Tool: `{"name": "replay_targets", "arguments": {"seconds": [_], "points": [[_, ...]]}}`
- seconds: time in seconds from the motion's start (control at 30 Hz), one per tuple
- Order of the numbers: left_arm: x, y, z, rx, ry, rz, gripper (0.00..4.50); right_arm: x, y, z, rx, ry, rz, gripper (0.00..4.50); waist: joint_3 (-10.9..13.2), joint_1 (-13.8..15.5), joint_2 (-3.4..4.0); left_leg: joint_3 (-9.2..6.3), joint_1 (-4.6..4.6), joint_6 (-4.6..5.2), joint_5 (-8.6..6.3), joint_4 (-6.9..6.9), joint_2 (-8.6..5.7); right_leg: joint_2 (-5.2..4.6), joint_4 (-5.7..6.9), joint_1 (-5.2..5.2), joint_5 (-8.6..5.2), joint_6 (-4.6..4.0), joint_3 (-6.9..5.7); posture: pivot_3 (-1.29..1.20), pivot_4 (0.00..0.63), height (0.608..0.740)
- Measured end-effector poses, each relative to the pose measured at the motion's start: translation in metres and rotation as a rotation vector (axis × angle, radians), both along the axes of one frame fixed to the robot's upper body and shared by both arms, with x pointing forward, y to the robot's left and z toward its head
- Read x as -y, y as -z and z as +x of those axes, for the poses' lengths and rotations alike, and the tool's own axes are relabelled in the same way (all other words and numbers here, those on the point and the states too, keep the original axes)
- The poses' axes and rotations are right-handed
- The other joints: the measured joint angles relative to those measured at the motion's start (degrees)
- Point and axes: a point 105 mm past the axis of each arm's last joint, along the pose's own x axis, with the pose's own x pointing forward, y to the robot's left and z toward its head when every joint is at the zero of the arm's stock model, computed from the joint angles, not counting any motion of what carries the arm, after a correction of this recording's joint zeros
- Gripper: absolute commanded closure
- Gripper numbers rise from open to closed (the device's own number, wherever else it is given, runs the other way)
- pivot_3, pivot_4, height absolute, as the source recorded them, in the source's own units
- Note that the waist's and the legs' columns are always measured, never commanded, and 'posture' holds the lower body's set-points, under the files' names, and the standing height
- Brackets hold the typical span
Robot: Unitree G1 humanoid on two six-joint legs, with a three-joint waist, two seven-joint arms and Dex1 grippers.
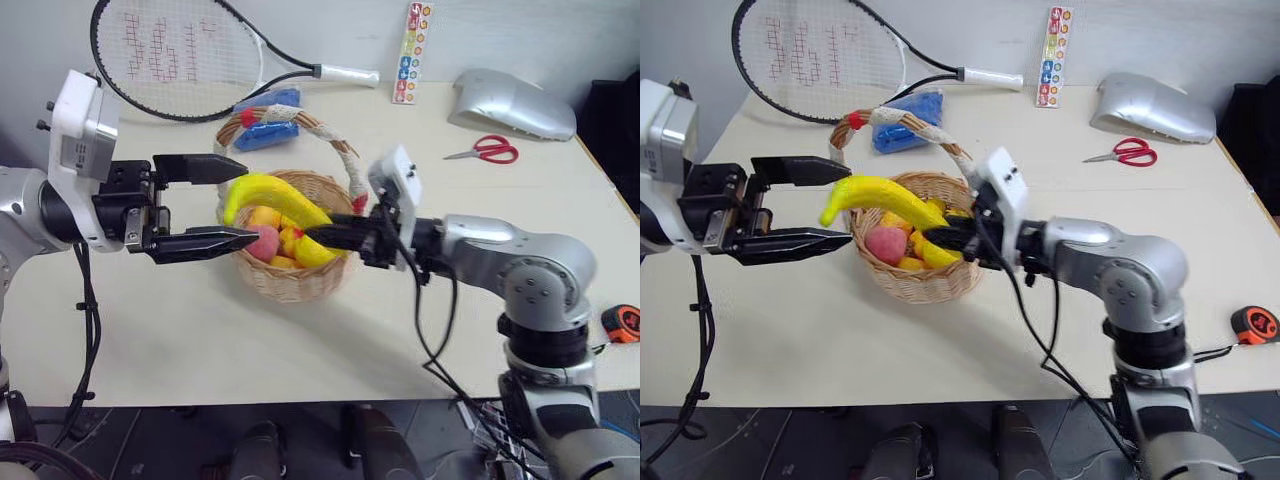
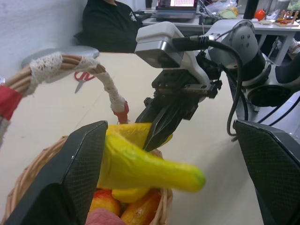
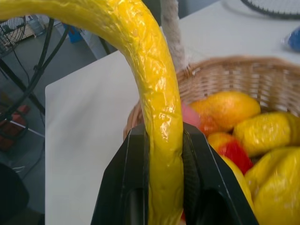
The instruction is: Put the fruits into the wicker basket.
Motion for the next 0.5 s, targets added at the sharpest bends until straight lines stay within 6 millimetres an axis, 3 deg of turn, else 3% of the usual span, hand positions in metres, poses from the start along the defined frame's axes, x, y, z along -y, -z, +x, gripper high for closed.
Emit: {"name": "replay_targets", "arguments": {"seconds": [0.17,0.23,0.4,0.5], "points": [[0.004,0.0,-0.004,0.016,0.014,0.015,0.0,-0.001,0.007,0.028,0.057,0.16,-0.074,2.5,0.0,0.0,0.0,0.0,0.02,0.0,0.02,0.28,0.01,0.0,0.03,0.01,0.0,-0.01,0.02,0.0,0.15,0.74],[0.004,0.0,-0.004,0.018,0.016,0.016,0.0,-0.002,0.011,0.03,0.068,0.17,-0.099,1.85,0.0,0.1,0.0,-0.02,0.01,0.0,0.02,0.29,0.02,0.01,0.04,0.01,0.0,-0.01,0.02,0.0,0.15,0.74],[0.004,0.0,-0.004,0.017,0.015,0.015,0.0,0.009,0.005,0.016,0.067,0.124,-0.074,1.85,0.0,0.2,0.0,-0.06,-0.03,0.03,0.0,0.28,0.05,-0.01,0.05,0.02,0.0,0.0,0.02,0.0,0.15,0.74],[0.003,0.0,-0.003,0.018,0.011,0.011,0.0,0.038,0.004,-0.005,0.008,0.076,-0.061,1.85,0.0,0.4,-0.01,-0.15,-0.02,0.13,-0.05,0.29,0.16,-0.05,-0.06,0.13,0.0,0.0,0.01,0.0,0.15,0.74]]}}
